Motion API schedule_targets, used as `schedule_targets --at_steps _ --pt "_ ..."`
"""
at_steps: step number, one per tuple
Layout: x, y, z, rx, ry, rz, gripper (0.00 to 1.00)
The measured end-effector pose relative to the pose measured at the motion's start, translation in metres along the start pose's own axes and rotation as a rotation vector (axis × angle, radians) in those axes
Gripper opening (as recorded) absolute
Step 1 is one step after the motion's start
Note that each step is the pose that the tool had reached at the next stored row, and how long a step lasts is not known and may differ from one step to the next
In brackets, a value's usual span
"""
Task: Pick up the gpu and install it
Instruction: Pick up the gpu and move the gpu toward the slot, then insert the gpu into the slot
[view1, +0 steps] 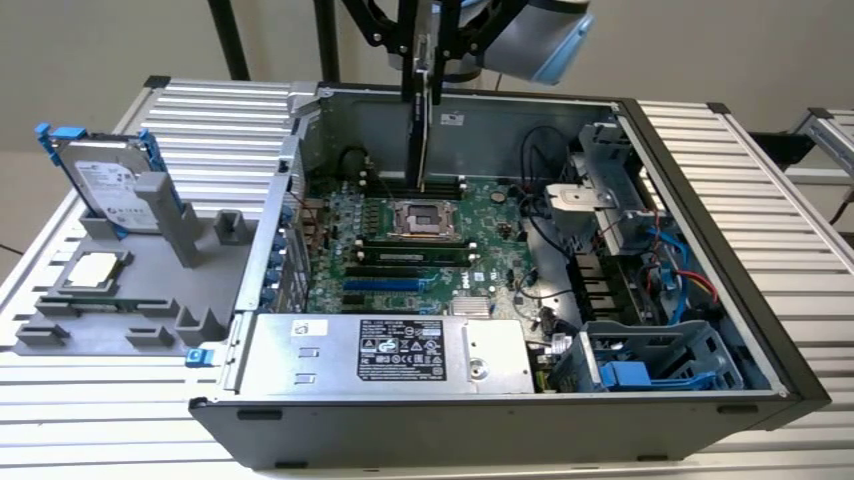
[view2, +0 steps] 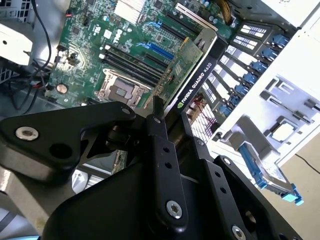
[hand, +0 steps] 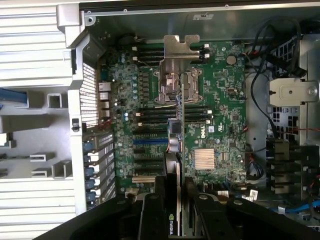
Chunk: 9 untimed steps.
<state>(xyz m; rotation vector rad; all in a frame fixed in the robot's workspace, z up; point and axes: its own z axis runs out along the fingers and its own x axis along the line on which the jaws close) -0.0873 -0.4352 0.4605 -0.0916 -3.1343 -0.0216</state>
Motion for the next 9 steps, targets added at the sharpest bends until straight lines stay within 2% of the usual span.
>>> schedule_targets --at_steps 9 --pt "0.0 0.0 0.0 0.0001 0.0002 -0.012 0.0"
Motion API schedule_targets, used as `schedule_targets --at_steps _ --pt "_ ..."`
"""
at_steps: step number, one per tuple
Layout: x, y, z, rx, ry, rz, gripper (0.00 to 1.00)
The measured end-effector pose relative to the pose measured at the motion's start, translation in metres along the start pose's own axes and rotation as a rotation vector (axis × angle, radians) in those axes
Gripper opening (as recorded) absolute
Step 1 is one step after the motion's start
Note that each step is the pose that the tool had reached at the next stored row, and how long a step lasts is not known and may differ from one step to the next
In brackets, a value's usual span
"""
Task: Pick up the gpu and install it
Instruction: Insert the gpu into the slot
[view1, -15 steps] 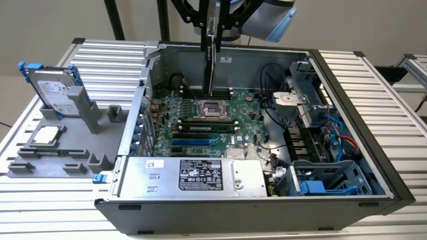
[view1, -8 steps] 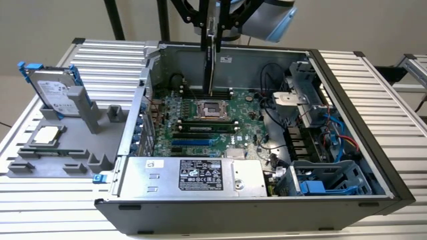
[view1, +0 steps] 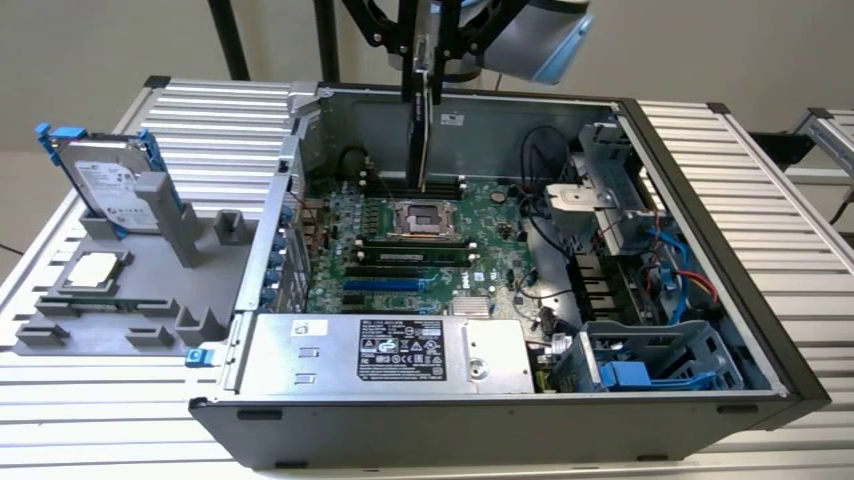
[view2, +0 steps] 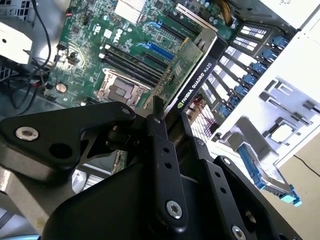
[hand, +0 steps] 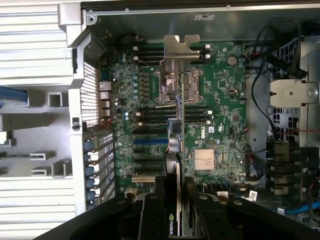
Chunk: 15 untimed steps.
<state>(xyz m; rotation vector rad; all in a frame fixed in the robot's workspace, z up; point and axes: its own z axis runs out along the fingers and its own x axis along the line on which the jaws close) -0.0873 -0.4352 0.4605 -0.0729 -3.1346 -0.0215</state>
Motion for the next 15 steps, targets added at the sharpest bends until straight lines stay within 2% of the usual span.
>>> schedule_targets --at_steps 15 --pt "0.0 0.0 0.0 0.0002 0.0005 -0.032 0.0"
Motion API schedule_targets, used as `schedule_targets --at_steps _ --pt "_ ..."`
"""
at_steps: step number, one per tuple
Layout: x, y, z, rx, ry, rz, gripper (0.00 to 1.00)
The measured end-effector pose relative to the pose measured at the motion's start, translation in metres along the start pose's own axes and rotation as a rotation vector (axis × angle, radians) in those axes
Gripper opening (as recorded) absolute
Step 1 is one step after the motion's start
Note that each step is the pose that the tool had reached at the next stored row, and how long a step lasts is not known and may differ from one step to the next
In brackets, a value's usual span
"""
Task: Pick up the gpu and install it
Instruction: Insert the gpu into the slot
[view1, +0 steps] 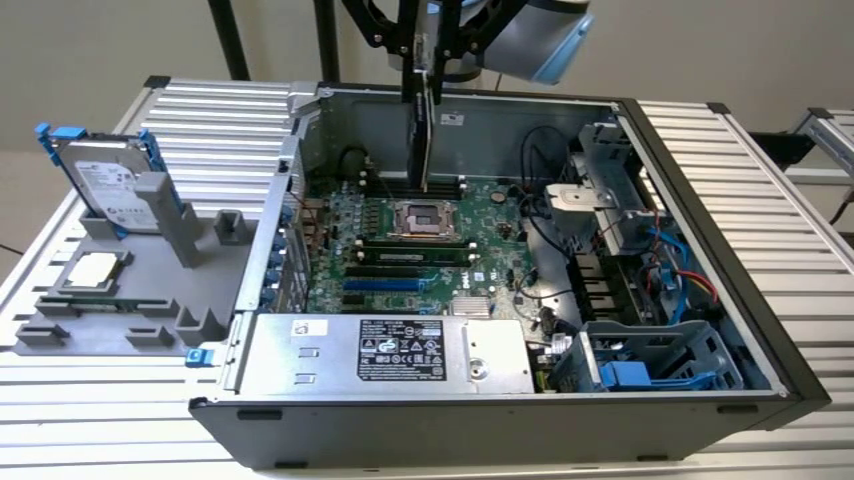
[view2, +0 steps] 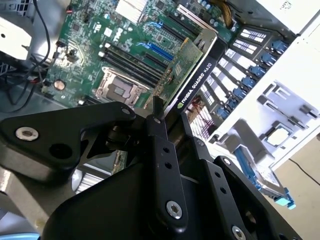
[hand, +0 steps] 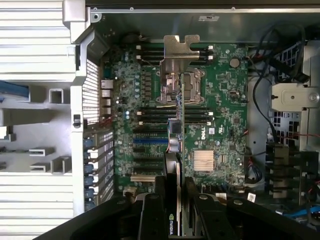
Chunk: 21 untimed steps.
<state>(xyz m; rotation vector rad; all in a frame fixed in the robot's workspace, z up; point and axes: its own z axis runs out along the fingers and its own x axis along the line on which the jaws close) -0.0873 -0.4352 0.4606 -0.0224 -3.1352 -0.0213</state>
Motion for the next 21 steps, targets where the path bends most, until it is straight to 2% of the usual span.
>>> schedule_targets --at_steps 21 --pt "0.0 0.0 0.0 0.0003 0.0007 -0.052 0.0"
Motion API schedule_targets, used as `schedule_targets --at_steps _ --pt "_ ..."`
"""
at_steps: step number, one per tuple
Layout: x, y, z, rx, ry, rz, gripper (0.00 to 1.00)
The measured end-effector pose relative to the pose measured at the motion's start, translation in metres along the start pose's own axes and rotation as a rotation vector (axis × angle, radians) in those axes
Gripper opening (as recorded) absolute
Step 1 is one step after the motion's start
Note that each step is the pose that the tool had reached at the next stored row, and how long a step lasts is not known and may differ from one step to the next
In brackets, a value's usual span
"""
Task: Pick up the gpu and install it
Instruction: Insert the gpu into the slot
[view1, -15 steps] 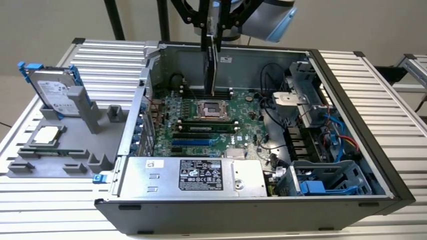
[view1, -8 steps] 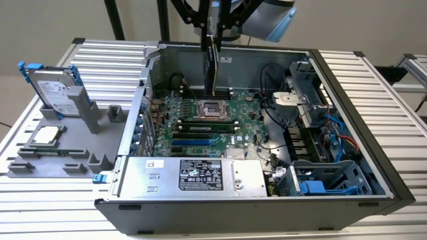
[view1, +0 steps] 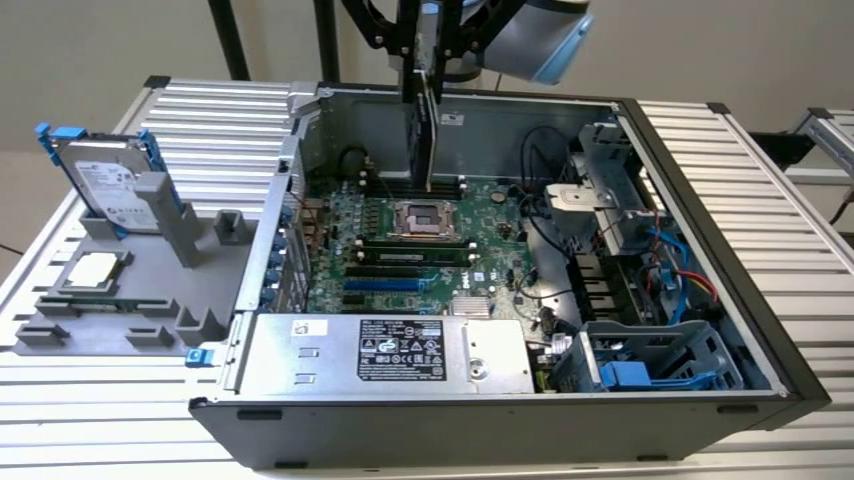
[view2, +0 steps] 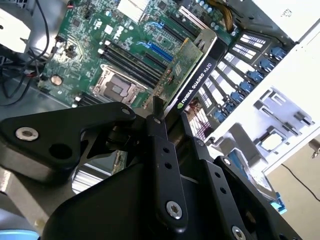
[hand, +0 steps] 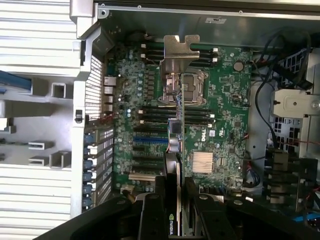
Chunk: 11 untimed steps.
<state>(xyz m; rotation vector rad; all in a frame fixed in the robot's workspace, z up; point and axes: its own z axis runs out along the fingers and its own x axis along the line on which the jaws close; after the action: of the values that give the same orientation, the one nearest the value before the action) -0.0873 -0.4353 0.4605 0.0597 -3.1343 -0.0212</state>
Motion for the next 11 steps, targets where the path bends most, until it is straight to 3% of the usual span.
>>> schedule_targets --at_steps 11 --pt "0.0 0.0 0.0 0.0002 0.0004 -0.03 0.0"
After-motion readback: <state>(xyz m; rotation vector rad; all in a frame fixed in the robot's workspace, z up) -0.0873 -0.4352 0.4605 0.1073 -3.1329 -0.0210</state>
